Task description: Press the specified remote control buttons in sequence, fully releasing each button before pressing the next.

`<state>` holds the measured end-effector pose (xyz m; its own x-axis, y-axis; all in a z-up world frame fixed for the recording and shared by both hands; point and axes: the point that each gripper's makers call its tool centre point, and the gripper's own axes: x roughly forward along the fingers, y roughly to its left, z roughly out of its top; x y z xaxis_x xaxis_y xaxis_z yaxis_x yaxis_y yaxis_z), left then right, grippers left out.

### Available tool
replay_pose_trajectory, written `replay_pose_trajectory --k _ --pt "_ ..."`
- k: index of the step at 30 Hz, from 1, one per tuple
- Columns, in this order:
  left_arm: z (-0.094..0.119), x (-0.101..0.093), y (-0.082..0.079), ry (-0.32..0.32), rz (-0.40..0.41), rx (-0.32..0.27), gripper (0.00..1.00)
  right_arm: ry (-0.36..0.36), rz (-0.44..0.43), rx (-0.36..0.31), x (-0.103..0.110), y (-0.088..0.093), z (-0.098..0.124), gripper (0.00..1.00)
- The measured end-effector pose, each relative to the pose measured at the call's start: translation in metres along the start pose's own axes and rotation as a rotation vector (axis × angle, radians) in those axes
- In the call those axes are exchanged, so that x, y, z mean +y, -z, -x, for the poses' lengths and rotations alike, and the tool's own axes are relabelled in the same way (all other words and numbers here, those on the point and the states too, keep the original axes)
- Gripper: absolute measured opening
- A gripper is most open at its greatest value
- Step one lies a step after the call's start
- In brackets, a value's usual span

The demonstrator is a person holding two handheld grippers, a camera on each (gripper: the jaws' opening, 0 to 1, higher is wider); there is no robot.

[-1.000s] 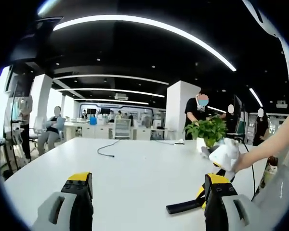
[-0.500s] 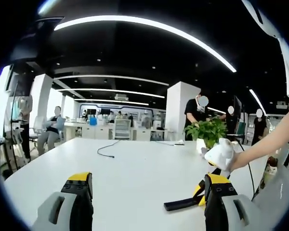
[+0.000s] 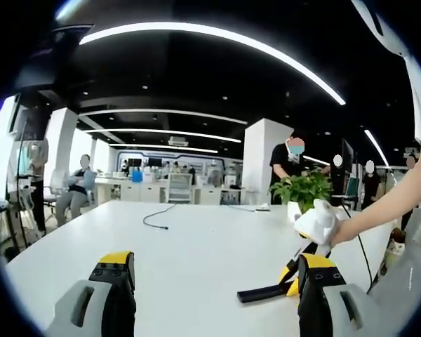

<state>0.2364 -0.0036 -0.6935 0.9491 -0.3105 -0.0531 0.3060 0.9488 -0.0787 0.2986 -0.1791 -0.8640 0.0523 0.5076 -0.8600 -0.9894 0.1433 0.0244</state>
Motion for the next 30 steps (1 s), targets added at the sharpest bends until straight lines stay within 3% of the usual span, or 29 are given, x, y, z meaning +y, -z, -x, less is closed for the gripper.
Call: replay_pose_trajectory --k 22,25,30 --pt "-0.001 -0.003 0.001 0.004 -0.014 0.01 1.0 -0.025 0.036 0.01 -0.034 -0.004 -0.002 0.2" --pt "0.0 -0.004 -0.004 0.005 -0.028 -0.013 1.0 -0.023 0.035 0.006 -0.039 -0.004 -0.002 0.2" --pt "-0.002 -0.003 0.0 0.0 -0.021 0.006 1.0 -0.028 0.043 0.012 -0.046 -0.006 -0.003 0.2"
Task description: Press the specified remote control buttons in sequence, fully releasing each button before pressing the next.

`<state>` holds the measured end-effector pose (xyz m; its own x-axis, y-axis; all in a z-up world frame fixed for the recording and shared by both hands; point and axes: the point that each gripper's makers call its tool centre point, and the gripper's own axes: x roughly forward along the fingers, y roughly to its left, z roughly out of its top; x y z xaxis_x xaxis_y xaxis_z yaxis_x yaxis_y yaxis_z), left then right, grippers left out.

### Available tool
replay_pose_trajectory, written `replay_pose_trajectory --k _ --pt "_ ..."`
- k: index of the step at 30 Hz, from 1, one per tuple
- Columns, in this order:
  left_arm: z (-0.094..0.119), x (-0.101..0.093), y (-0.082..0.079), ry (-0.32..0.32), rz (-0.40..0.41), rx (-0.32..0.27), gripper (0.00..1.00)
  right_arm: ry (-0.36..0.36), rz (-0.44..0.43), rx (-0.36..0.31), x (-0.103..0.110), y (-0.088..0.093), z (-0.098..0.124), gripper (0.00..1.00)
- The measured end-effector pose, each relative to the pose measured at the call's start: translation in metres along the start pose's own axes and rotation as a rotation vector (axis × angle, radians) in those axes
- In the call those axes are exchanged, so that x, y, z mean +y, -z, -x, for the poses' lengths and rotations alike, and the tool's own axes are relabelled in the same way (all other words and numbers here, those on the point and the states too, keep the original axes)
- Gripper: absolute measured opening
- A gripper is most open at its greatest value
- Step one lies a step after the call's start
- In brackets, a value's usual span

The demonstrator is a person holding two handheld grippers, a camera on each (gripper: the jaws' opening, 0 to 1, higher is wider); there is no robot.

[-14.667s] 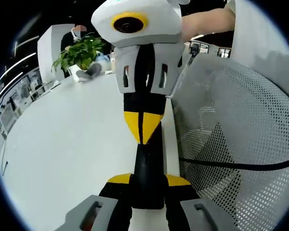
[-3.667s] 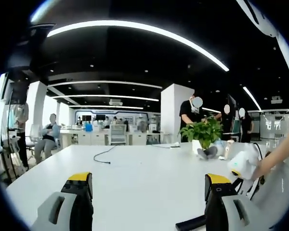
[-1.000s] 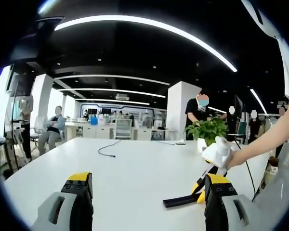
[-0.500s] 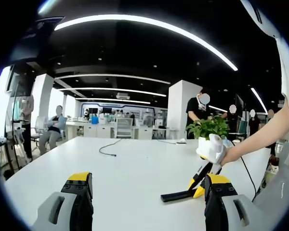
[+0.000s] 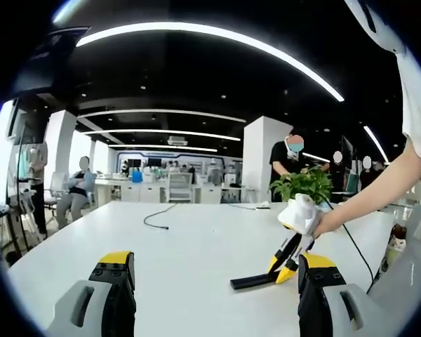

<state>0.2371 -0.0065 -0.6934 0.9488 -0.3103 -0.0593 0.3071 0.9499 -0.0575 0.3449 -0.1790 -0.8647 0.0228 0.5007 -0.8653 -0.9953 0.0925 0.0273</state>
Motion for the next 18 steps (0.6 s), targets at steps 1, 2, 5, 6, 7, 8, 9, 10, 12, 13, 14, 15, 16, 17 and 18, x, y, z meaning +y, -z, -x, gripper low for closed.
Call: replay_pose_trajectory --k 1,2,5,6,7,8,9,10,12,13,14,15,16,17,18 --pt "0.0 0.0 0.0 -0.001 -0.001 0.001 1.0 0.0 0.001 0.001 -0.001 0.0 0.0 0.2" --pt "0.0 0.0 0.001 -0.003 -0.002 0.003 1.0 0.002 0.0 0.001 -0.003 0.0 0.0 0.2" --pt "0.0 0.001 0.0 -0.006 -0.002 0.001 1.0 0.002 -0.007 0.0 -0.008 -0.001 0.0 0.2" --pt "0.0 0.001 0.001 -0.007 -0.003 0.002 1.0 0.001 -0.007 0.0 -0.009 -0.001 0.0 0.2" --pt "0.0 0.002 0.001 -0.007 -0.002 0.003 1.0 0.001 -0.009 0.0 -0.011 -0.001 0.0 0.2" --pt "0.0 0.001 0.001 -0.006 0.001 0.005 1.0 0.0 -0.009 0.0 -0.012 -0.001 0.0 0.2" --pt "0.0 0.001 0.002 -0.006 0.002 0.01 0.99 0.001 -0.006 0.002 -0.013 -0.001 -0.001 0.2" --pt "0.0 0.002 0.003 -0.005 0.0 0.012 0.99 0.001 -0.005 0.002 -0.013 -0.002 -0.001 0.2" --pt "0.0 0.002 0.002 -0.006 -0.002 0.01 0.99 0.0 -0.001 0.005 -0.015 -0.002 -0.001 0.2" --pt "0.0 0.002 0.002 -0.006 -0.002 0.01 0.99 -0.001 -0.001 0.005 -0.016 -0.002 -0.001 0.2" --pt "0.0 0.001 0.002 -0.007 -0.002 0.009 0.99 -0.002 -0.002 0.005 -0.018 -0.002 -0.001 0.2" --pt "0.0 0.002 0.003 -0.008 -0.002 0.014 0.99 -0.002 0.001 0.005 -0.019 -0.002 -0.001 0.2" --pt "0.0 0.002 0.004 -0.008 -0.002 0.016 0.99 -0.002 0.001 0.005 -0.02 -0.002 -0.001 0.2" --pt "-0.001 0.002 0.004 -0.007 0.0 0.017 0.99 -0.004 0.0 0.006 -0.022 -0.002 -0.001 0.2" --pt "-0.001 0.002 0.005 -0.006 0.0 0.019 0.99 -0.005 0.001 0.007 -0.023 -0.002 0.0 0.2"
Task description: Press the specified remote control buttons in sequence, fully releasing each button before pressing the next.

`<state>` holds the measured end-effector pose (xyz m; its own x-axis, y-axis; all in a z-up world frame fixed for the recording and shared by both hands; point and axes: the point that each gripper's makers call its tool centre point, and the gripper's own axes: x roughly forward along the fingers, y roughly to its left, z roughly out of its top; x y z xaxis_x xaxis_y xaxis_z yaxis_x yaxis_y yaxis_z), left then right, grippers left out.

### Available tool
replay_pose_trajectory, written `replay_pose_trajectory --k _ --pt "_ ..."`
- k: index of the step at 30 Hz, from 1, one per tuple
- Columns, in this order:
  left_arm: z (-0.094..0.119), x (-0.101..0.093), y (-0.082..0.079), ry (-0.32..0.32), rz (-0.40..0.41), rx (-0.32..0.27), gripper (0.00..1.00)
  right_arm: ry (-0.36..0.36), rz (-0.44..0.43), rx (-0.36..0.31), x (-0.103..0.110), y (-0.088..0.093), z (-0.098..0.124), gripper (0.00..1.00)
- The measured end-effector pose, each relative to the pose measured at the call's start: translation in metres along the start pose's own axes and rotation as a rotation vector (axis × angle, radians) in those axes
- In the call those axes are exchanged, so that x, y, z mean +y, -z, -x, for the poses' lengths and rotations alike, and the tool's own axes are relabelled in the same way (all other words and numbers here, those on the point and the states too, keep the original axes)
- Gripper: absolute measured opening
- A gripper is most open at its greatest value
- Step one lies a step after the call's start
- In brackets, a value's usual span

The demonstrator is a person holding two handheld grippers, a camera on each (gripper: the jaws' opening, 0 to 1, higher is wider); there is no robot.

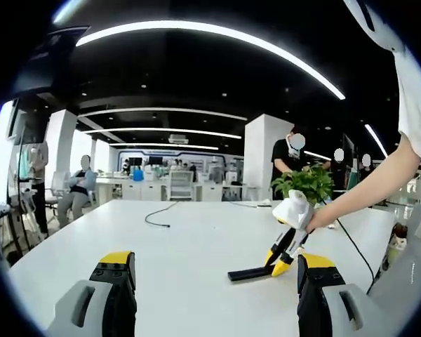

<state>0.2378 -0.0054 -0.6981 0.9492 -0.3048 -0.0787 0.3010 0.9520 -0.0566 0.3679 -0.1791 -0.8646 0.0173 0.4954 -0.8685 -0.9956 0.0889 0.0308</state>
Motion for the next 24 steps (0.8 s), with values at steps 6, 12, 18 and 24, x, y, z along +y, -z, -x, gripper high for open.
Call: replay_pose_trajectory --k 6,12,18,24 --pt "0.0 -0.001 0.0 0.002 -0.008 0.002 0.99 0.001 -0.001 0.0 -0.01 -0.001 0.0 0.2" --pt "0.0 -0.001 0.002 0.001 -0.009 0.013 0.99 -0.001 -0.003 -0.009 -0.019 -0.002 0.0 0.2" --pt "0.0 -0.002 0.004 0.008 -0.014 0.026 0.99 -0.001 -0.004 -0.016 -0.028 -0.003 -0.001 0.2" --pt "0.0 -0.002 0.006 0.008 -0.01 0.037 0.99 0.008 0.001 -0.02 -0.037 -0.005 -0.001 0.2"
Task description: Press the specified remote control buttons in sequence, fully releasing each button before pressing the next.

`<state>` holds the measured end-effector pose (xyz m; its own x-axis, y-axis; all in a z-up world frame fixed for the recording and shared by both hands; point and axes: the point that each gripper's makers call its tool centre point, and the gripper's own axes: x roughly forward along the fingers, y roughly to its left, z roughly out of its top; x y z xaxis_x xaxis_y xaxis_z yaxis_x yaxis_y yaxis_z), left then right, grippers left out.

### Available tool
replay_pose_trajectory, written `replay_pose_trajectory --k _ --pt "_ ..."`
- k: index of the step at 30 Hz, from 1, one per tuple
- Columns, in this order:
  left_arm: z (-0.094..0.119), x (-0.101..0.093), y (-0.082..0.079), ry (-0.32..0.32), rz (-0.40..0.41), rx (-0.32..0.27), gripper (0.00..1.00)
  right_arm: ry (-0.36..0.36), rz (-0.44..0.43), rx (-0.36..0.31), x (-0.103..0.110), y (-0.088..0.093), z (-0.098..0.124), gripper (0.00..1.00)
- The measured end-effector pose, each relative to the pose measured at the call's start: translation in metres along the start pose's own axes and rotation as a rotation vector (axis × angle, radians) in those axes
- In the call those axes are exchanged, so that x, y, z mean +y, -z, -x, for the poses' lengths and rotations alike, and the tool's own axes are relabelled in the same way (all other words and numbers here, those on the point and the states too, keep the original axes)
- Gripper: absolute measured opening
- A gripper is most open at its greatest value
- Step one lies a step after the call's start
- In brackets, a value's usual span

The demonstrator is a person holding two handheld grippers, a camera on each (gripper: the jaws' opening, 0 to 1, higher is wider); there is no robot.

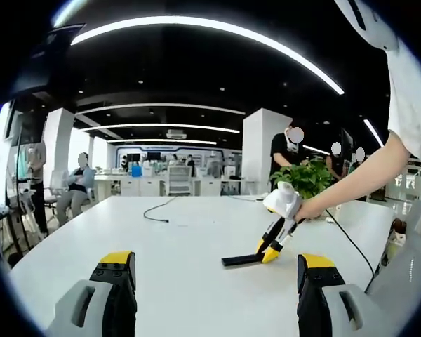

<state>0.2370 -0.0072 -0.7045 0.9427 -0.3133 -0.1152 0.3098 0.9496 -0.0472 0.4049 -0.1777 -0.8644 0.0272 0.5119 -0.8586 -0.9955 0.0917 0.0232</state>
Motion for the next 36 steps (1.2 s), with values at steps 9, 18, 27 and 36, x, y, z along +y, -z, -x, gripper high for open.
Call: replay_pose_trajectory --k 9,18,27,36 --pt "-0.001 0.0 0.004 0.007 0.002 0.019 0.99 0.015 0.019 -0.003 -0.014 -0.004 -0.001 0.2" --pt "-0.002 0.001 0.004 0.006 0.003 0.022 0.99 0.013 0.058 -0.005 -0.026 -0.005 -0.002 0.21" --pt "-0.002 0.0 0.006 0.008 0.0 0.029 0.99 0.01 0.059 -0.019 -0.029 -0.007 -0.003 0.21" --pt "-0.001 0.0 0.008 0.008 0.002 0.038 0.98 -0.008 0.101 -0.035 -0.032 -0.01 -0.004 0.21"
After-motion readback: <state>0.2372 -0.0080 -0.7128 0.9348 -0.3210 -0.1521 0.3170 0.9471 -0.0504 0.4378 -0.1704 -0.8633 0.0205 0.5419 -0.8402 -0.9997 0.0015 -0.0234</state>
